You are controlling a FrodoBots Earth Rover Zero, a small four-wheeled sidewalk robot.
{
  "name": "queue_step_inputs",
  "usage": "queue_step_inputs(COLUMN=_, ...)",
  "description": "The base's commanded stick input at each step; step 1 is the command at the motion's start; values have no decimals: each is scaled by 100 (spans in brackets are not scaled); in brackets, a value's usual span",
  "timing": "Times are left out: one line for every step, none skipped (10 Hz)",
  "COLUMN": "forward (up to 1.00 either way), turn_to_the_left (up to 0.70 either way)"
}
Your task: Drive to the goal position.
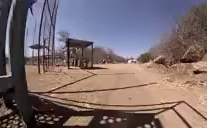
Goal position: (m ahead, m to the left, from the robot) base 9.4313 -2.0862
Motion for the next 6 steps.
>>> queue_step_inputs(forward=100, turn_to_the_left=0)
queue_step_inputs(forward=100, turn_to_the_left=0)
queue_step_inputs(forward=100, turn_to_the_left=0)
queue_step_inputs(forward=100, turn_to_the_left=0)
queue_step_inputs(forward=100, turn_to_the_left=0)
queue_step_inputs(forward=100, turn_to_the_left=0)
